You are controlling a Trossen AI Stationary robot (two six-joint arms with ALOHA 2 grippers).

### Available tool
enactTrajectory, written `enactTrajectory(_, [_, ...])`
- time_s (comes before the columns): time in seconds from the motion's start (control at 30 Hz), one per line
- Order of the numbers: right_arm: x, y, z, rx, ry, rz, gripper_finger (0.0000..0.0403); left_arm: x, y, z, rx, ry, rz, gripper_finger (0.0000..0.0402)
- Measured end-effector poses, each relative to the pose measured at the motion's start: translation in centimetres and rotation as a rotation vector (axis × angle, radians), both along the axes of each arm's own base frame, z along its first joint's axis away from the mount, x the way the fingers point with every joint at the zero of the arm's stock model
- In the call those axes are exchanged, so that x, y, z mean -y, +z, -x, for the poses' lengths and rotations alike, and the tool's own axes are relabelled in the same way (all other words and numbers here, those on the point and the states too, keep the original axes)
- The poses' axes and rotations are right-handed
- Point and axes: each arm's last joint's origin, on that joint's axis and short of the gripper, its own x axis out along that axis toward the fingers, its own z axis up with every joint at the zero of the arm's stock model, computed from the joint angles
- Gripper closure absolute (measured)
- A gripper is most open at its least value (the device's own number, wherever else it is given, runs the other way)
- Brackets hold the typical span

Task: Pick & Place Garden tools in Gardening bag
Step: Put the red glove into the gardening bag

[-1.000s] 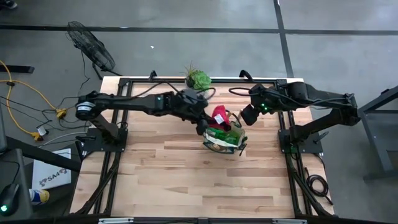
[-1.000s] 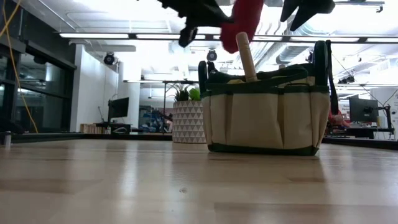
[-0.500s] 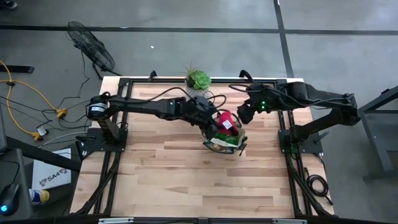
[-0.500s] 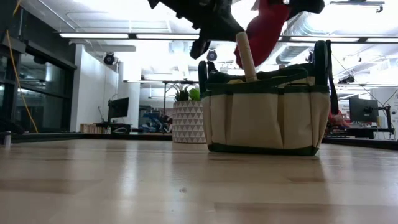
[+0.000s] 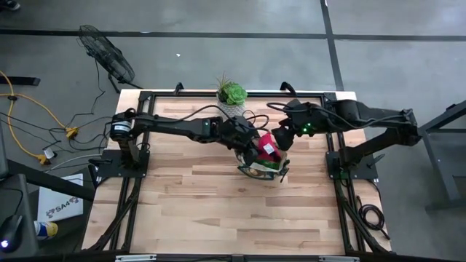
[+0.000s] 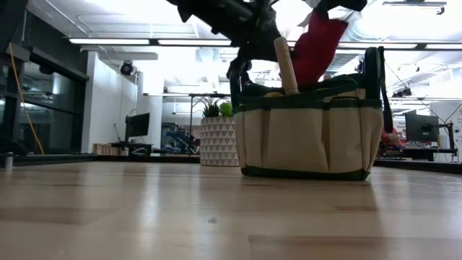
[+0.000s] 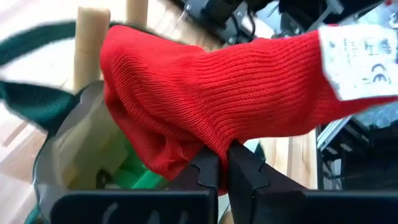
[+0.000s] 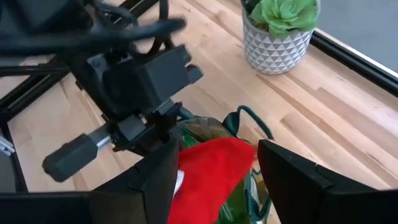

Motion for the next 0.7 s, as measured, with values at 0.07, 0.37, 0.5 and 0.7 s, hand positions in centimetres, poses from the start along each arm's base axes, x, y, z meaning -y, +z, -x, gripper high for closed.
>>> enactTrajectory(0.07, [-0.2,-0.1,-0.1,-0.002,0.007,-0.005,0.0190,0.0,0.1,0.0,0.006,0.001,-0.004,0.0385])
enactTrajectory(0.37, [-1.7,-1.2,-1.6,-0.052,0.057,-0.001,0.0208,0.0,0.2,-0.1,0.023,-0.007,-0.009,0.0312])
enactTrajectory(0.5, [-2.0,-1.8,-2.2,-0.070,0.054,-0.013,0.0256,0.0,0.3,-0.1,0.027,-0.021,-0.029,0.0271])
enactTrajectory(0.7, [-2.2,-2.0,-2.3,-0.077,0.026,-0.045,0.0357,-0.1,0.4,0.2,0.011,-0.036,-0.031,0.0227])
